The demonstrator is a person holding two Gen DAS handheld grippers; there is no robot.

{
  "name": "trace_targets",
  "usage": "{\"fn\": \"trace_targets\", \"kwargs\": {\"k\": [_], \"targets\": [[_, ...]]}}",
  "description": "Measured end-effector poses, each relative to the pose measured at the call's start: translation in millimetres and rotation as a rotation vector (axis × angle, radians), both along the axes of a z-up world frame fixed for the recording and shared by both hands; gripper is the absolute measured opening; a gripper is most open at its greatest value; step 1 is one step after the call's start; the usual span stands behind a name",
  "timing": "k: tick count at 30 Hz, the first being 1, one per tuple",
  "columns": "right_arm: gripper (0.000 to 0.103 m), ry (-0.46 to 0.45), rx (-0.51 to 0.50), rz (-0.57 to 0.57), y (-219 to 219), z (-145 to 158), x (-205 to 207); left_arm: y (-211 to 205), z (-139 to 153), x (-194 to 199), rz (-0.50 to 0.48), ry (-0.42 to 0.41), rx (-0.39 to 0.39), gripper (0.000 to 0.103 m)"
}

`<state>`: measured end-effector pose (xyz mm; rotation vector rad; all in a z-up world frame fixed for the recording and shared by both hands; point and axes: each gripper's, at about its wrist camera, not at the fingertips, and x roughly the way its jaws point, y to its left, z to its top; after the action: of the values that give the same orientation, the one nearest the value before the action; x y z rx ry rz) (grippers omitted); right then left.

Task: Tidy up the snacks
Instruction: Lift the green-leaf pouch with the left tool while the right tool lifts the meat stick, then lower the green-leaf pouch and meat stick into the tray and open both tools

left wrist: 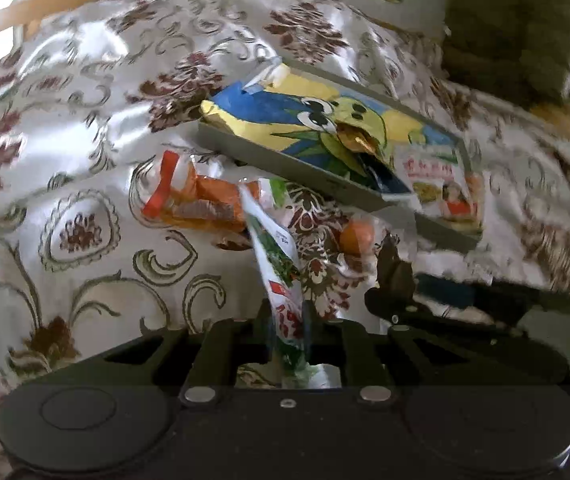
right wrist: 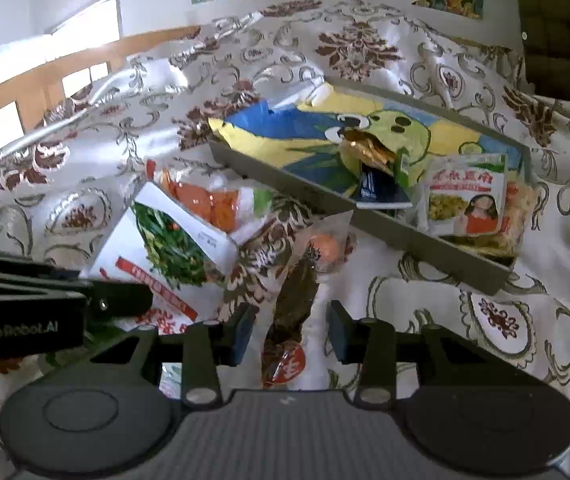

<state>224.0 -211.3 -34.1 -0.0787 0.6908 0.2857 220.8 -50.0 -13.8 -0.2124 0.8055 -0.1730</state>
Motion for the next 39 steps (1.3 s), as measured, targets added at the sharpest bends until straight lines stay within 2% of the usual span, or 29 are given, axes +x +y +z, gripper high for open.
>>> {"fn": "trace_targets", "kwargs": {"k": [2,6,20,25,31,35,39], "targets": [[0.044,-0.015,0.016,0.003,-2,4,-1,1,3,-3,0.030,-0.005,-0.031,0.010],[0.044,-0.043,0.045,-0.005,-7,13,-4,-8,11,-9,0.036,-0.036,0.006,0.009],[0.044,-0.117,0.148,-0.054,-34,42,-7,-23,53,-11,0.013,-0.125,0.009,0.008],[0.044,-0.172,0.167,-0.094,-53,58,-1,-35,73,14,-0.017,-0.175,0.030,0.008],[0.044,-0.169,0.150,-0.101,-74,64,41,-52,86,69,-0.042,-0.213,-0.051,0.008],[0.044,-0.175,0.152,-0.131,-91,56,72,-71,86,109,-0.058,-0.232,-0.103,0.008],[0.044,-0.157,0.218,-0.185,-110,33,99,-93,79,143,-0.091,-0.247,-0.114,0.009]]}}
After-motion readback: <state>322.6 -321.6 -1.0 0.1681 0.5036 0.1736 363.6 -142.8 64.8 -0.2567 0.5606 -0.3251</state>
